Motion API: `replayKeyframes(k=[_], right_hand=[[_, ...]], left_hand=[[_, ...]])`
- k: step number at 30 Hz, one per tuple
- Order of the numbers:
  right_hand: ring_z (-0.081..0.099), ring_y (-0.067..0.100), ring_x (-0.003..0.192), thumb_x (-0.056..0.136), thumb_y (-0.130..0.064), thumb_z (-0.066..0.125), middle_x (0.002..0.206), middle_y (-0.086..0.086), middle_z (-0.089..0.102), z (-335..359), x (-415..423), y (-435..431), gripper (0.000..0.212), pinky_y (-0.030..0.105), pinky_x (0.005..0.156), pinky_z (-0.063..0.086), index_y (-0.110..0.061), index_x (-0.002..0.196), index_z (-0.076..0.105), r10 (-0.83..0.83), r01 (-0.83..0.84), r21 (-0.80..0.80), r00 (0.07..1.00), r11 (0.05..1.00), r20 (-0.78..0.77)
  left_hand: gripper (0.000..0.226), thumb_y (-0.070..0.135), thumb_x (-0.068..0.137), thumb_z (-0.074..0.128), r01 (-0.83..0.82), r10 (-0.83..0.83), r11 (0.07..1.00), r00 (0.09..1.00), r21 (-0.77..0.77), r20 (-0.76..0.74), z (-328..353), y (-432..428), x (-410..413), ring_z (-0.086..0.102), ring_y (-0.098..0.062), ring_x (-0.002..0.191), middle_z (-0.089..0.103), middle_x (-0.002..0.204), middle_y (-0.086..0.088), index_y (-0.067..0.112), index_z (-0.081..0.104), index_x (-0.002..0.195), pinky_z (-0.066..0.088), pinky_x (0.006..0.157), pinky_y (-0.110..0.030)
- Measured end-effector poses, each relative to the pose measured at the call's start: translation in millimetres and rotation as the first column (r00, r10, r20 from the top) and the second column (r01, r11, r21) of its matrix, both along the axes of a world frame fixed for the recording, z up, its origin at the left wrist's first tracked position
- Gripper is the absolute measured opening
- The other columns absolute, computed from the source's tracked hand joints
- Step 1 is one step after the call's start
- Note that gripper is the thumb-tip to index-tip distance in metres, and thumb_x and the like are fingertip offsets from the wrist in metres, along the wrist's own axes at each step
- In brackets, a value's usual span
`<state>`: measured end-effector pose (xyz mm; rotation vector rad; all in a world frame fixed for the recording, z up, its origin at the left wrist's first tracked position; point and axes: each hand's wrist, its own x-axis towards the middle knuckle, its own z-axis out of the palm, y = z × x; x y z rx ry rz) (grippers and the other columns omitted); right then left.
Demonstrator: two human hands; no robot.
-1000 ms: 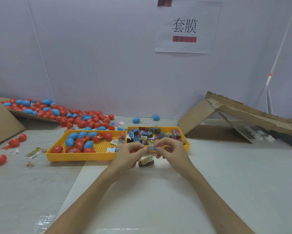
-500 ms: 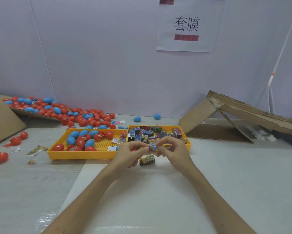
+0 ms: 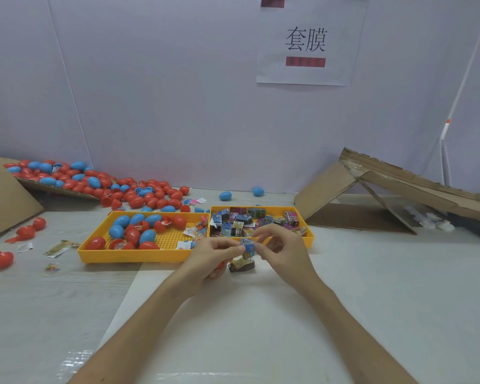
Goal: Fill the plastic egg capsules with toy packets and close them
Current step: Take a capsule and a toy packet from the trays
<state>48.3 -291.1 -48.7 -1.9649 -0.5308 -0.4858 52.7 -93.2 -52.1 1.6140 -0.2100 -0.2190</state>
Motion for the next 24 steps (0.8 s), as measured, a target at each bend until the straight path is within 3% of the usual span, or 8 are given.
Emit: replayKeyframes(k=[4, 11, 17, 24], right_hand=[[0.064, 0.011, 0.058, 0.086, -0.01, 0.077, 0.076, -0.005, 0.07, -1.0, 3.0, -1.0, 0.013, 0.024, 0.058, 0.051, -0.019, 0.084, 0.068, 0.027, -0.022, 0.056, 0.995, 0.998, -0.1], [0.065, 0.014, 0.059, 0.088, -0.014, 0.076, 0.076, -0.002, 0.071, -1.0, 5.0, -2.0, 0.011, 0.031, 0.059, 0.053, -0.019, 0.08, 0.069, 0.073, -0.051, 0.123, 0.98, 0.991, -0.185], [0.064, 0.012, 0.062, 0.09, -0.017, 0.075, 0.075, -0.006, 0.071, 1.8, 1.2, 1.2, 0.009, 0.023, 0.058, 0.049, -0.022, 0.082, 0.073, 0.172, -0.136, 0.153, 0.951, 0.979, -0.258], [0.056, 0.007, 0.061, 0.09, -0.011, 0.073, 0.067, -0.007, 0.067, 4.1, 1.7, -1.1, 0.016, 0.021, 0.06, 0.048, -0.022, 0.078, 0.074, 0.155, -0.075, 0.264, 0.942, 0.962, -0.297]], left_hand=[[0.015, 0.027, 0.091, 0.075, -0.009, 0.009, 1.0, 1.0, -0.008, 0.016, -0.2, -0.6, -0.2, 0.03, -0.012, 0.039, 0.047, 0.059, 0.0, 0.013, 0.076, 0.088, 0.021, 0.037, -0.021], [0.017, 0.025, 0.09, 0.076, -0.034, 0.035, 0.999, 0.999, -0.008, 0.013, -0.5, -2.0, -0.4, 0.03, -0.012, 0.039, 0.047, 0.054, 0.003, 0.012, 0.071, 0.08, 0.022, 0.037, -0.021], [0.017, 0.022, 0.092, 0.074, -0.073, 0.073, 0.997, 0.997, -0.007, 0.019, -0.2, -3.4, -0.1, 0.03, -0.013, 0.04, 0.046, 0.055, 0.001, 0.009, 0.068, 0.082, 0.022, 0.037, -0.022], [0.019, 0.023, 0.091, 0.074, -0.105, 0.108, 0.993, 0.992, -0.048, 0.059, 0.0, -5.3, 0.3, 0.029, -0.013, 0.039, 0.047, 0.054, 0.0, 0.009, 0.068, 0.08, 0.021, 0.037, -0.021]])
